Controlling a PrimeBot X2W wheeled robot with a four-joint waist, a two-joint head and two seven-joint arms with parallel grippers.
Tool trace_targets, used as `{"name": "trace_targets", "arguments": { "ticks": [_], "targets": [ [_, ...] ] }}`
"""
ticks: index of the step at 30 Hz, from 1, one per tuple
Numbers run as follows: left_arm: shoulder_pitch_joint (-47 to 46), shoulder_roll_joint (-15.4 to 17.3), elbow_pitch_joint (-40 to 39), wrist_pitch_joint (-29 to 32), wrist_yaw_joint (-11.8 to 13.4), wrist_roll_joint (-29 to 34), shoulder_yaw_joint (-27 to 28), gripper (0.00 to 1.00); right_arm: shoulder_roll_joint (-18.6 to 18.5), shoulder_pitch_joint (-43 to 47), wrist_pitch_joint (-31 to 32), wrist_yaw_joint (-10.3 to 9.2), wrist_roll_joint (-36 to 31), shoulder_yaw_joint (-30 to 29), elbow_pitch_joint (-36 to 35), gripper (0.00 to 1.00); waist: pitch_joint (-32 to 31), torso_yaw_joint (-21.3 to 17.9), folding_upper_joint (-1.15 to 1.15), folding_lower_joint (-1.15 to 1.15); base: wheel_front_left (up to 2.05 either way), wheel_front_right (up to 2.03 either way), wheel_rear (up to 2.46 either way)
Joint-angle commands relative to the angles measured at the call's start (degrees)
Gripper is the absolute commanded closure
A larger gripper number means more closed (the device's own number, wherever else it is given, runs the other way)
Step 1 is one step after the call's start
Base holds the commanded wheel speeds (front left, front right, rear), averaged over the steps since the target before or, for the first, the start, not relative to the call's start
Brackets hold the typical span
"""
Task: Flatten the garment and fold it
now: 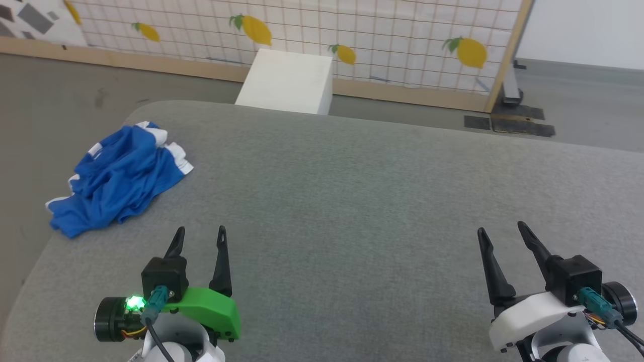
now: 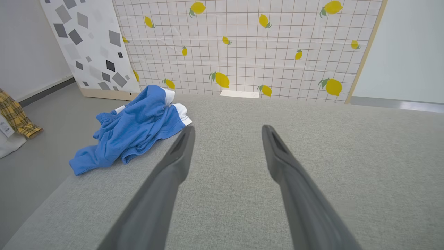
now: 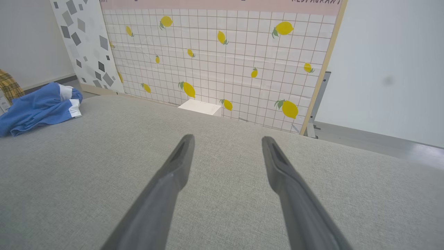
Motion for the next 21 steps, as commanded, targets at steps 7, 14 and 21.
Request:
{"name": "trace_targets", "arguments": {
  "ticks": [7, 14, 21],
  "targets": [
    [-1.1, 0.7, 0.7, -1.3, 1.0, -1.4, -0.3, 0.00, 0.1, -1.0, -1.3, -0.04, 0.7, 0.1, 0.5, 0.00, -0.3, 4.7, 0.00, 0.00, 0.00, 0.00, 0.00],
    [-0.9, 1.2, 1.0, -2.1, 1.7, -2.2, -0.2, 0.00, 0.1, -1.3, -2.0, -0.04, 1.2, 0.5, 0.9, 0.00, -0.5, 7.2, 0.00, 0.00, 0.00, 0.00, 0.00],
    [-0.6, 1.5, 1.3, -2.9, 2.6, -2.9, -0.1, 0.00, 0.1, -1.4, -2.4, -0.04, 1.6, 0.8, 1.0, 0.00, -0.7, 9.2, 0.00, 0.00, 0.00, 0.00, 0.00]
  ]
}}
